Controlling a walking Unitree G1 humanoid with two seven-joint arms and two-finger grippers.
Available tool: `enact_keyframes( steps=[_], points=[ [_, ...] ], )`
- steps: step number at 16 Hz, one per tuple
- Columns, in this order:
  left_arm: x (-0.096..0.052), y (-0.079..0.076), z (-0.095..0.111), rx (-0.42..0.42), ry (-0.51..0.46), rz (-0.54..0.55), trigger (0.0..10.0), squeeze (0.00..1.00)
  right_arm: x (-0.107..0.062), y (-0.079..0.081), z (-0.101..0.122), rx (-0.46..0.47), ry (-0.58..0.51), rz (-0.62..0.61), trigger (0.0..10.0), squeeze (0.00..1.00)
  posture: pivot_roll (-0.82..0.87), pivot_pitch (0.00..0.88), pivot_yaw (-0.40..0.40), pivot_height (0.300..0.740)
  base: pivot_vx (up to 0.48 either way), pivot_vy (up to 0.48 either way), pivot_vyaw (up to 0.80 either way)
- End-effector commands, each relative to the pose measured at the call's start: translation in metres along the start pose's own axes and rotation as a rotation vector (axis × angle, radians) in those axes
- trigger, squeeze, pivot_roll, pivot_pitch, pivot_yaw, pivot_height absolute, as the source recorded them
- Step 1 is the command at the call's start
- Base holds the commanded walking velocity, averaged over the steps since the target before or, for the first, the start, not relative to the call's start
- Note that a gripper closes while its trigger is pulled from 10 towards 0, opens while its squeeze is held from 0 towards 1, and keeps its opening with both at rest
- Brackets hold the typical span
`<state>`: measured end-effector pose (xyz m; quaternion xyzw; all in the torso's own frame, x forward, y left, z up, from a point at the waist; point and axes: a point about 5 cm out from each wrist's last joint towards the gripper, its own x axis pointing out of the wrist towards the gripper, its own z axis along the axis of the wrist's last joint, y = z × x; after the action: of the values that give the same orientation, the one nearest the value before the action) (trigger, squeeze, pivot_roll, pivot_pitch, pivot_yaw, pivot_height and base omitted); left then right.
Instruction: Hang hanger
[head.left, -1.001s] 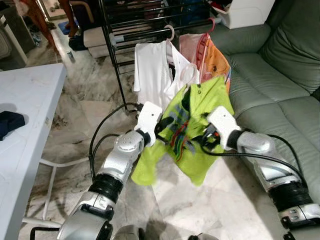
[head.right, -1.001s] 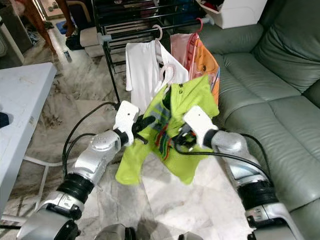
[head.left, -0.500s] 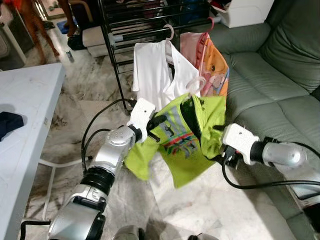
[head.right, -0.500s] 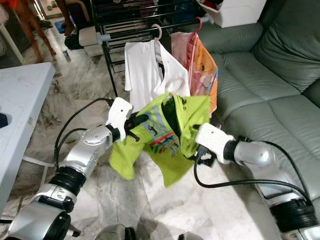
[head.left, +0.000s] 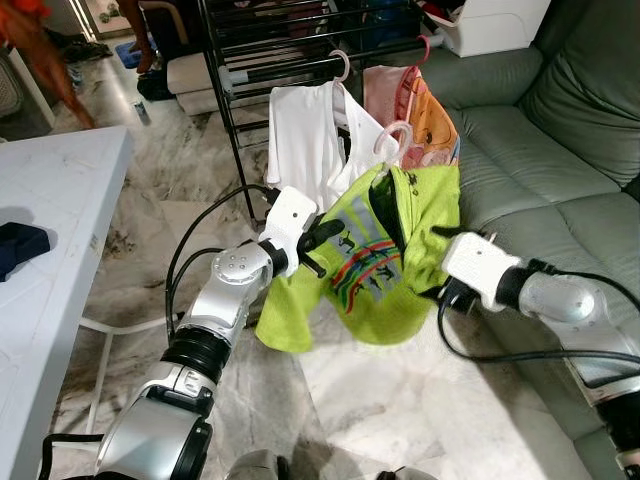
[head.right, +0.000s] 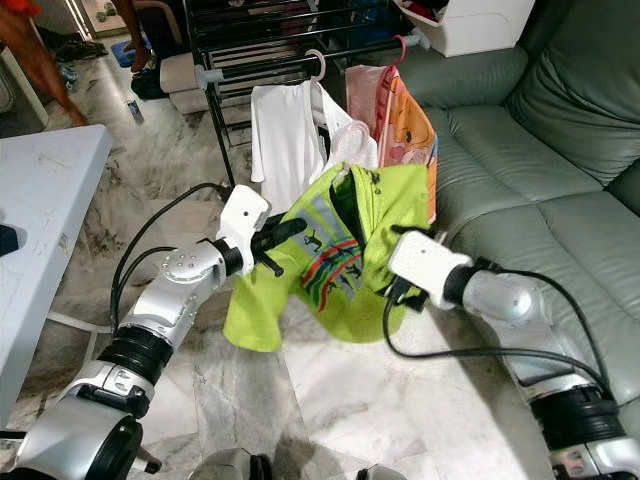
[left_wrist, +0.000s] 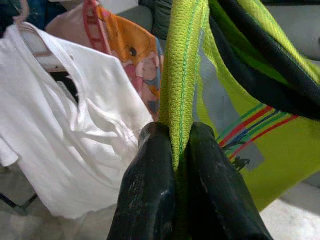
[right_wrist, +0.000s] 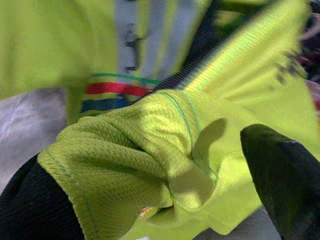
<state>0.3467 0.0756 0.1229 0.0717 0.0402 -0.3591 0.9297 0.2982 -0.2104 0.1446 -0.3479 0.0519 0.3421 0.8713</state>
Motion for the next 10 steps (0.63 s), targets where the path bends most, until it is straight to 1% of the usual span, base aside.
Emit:
enact_keyframes(
  steps=[1,2,3,4,5,6,7,8,9,10],
  points=[
    [-0.002,0.018,0.015,0.017,-0.061,0.094,0.0,0.00,-0.001,-0.013,-0.002,0.042,-0.009,-0.109,10.0,1.00,-0.06,0.000,0.044,0.740,0.000,0.000,0.00],
    [-0.002,0.022,0.017,-0.009,-0.073,0.130,0.0,0.00,-0.001,-0.023,-0.011,0.174,0.001,-0.229,10.0,1.00,-0.07,0.000,0.044,0.740,0.000,0.000,0.00],
    [-0.002,0.024,0.017,-0.021,-0.078,0.146,0.0,0.00,-0.001,-0.025,-0.019,0.251,0.021,-0.309,10.0,0.00,-0.06,0.000,0.043,0.740,0.000,0.000,0.00],
    [-0.002,0.023,0.017,-0.023,-0.080,0.148,0.0,0.00,-0.001,-0.027,-0.027,0.326,0.045,-0.397,10.0,0.00,-0.06,0.000,0.043,0.740,0.000,0.000,0.00],
    [-0.002,0.023,0.016,-0.022,-0.080,0.147,0.0,0.00,0.000,-0.023,-0.035,0.465,0.051,-0.458,10.0,0.00,-0.06,0.000,0.043,0.740,0.000,0.000,0.00],
    [-0.002,0.023,0.015,-0.023,-0.080,0.149,0.0,0.00,0.004,-0.013,-0.039,0.573,0.048,-0.468,10.0,0.00,-0.06,0.000,0.042,0.740,0.000,0.000,0.00],
    [-0.002,0.023,0.015,-0.023,-0.081,0.151,0.0,0.00,0.007,-0.008,-0.039,0.607,0.047,-0.467,10.0,0.00,-0.06,0.000,0.042,0.740,0.000,0.000,0.00],
    [-0.003,0.022,0.014,-0.026,-0.081,0.150,0.0,0.00,0.013,0.004,-0.034,0.621,0.028,-0.409,10.0,0.00,-0.06,0.000,0.045,0.740,0.000,0.000,0.00],
    [-0.003,0.021,0.014,-0.027,-0.082,0.136,0.0,0.00,0.019,0.019,-0.020,0.612,-0.031,-0.279,10.0,0.00,-0.06,0.000,0.047,0.740,0.000,0.000,0.00],
    [-0.003,0.020,0.015,-0.014,-0.087,0.108,0.0,0.00,0.018,0.023,-0.010,0.572,-0.075,-0.182,10.0,0.00,-0.06,0.000,0.050,0.740,0.000,0.000,0.00]
  ],
)
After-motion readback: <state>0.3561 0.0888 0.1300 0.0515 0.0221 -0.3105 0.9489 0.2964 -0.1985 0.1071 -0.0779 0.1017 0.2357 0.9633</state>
